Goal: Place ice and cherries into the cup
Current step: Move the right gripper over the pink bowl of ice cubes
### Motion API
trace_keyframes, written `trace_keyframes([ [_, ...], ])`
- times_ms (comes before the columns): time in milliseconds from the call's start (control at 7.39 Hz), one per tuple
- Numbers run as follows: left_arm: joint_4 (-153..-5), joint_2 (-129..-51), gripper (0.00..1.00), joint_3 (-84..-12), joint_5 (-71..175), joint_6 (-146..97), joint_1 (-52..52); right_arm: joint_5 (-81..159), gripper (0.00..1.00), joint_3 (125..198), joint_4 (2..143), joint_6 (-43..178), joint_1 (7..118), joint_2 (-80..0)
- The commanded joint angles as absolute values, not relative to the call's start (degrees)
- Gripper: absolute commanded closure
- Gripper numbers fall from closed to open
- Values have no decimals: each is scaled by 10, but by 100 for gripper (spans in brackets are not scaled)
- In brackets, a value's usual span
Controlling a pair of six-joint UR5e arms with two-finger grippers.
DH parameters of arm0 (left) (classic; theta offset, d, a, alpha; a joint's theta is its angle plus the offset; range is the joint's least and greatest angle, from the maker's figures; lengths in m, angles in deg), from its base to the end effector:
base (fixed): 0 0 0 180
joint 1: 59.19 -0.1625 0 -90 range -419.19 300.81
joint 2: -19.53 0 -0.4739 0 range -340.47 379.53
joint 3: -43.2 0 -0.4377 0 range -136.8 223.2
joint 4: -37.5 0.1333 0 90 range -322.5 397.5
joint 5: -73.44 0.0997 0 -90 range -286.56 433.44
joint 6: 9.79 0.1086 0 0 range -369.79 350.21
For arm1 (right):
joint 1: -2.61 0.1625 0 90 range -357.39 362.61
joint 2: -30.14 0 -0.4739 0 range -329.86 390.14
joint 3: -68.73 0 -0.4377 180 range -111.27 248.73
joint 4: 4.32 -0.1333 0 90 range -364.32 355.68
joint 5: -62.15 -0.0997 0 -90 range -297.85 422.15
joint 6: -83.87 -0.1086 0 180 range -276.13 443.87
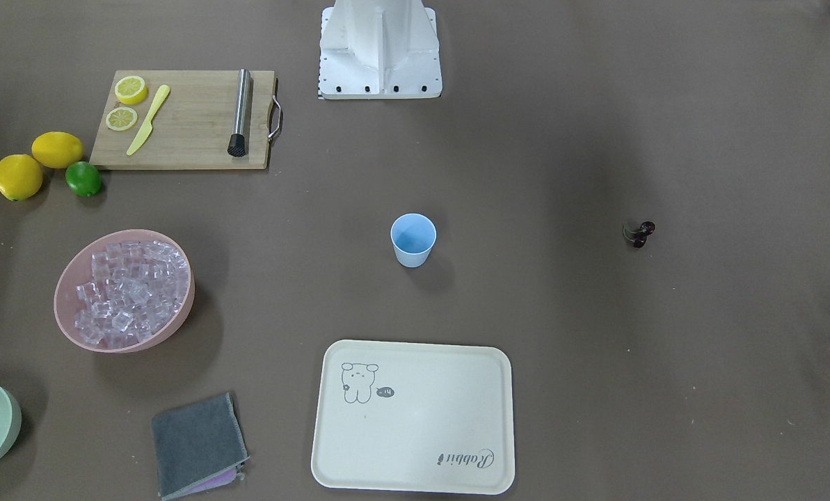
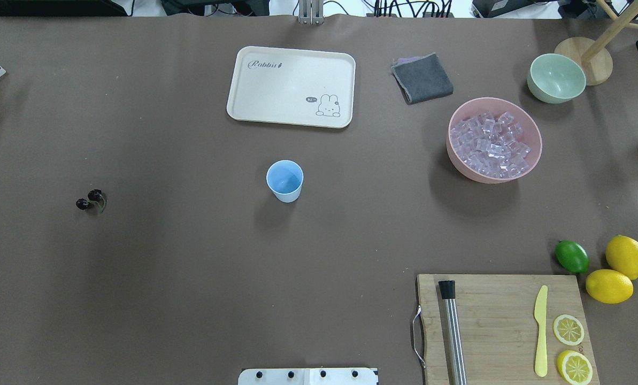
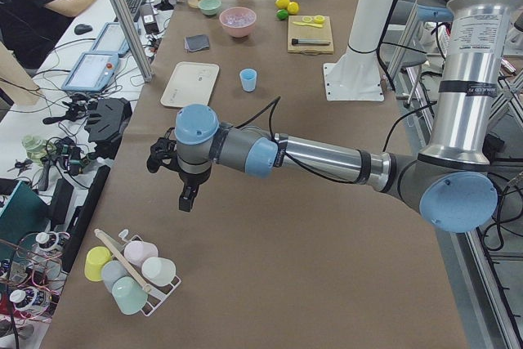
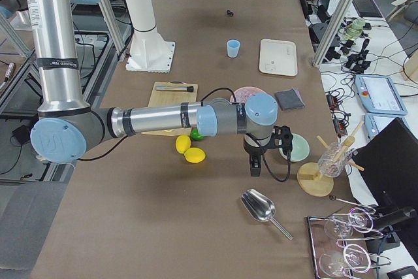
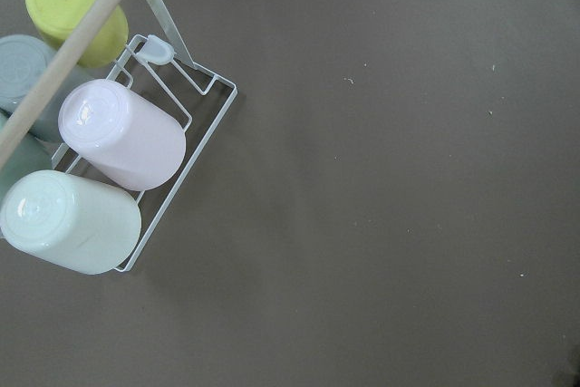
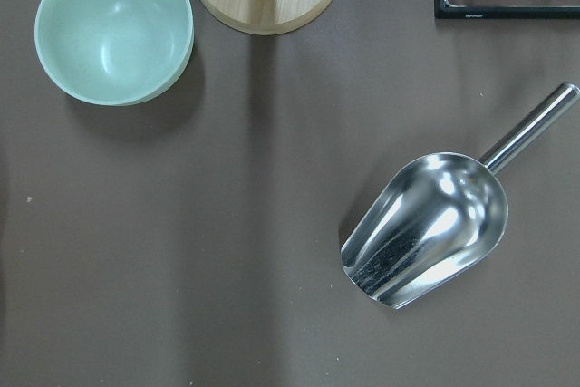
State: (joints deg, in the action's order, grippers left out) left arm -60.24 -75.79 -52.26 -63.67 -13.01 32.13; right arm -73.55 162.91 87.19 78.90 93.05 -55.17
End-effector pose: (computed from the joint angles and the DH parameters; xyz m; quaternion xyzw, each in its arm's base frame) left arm -0.0674 -0.5905 0.5909 0.1409 0.3968 0.0284 0.9066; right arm 0.0600 -0.5794 0.6298 0.0438 -0.3896 0.0185 0.9198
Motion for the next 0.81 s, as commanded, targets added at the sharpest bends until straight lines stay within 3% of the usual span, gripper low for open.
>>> trace_keyframes([
  [0, -602, -751, 2, -529, -637, -130, 321, -736, 0, 1629, 873, 790, 931, -550],
  [406, -604, -752, 2, -532, -637, -130, 321, -738, 0, 1641, 872, 786, 931, -547],
  [677, -602, -751, 2, -540, -637, -132, 322, -737, 0, 1675, 872, 785, 863, -525],
])
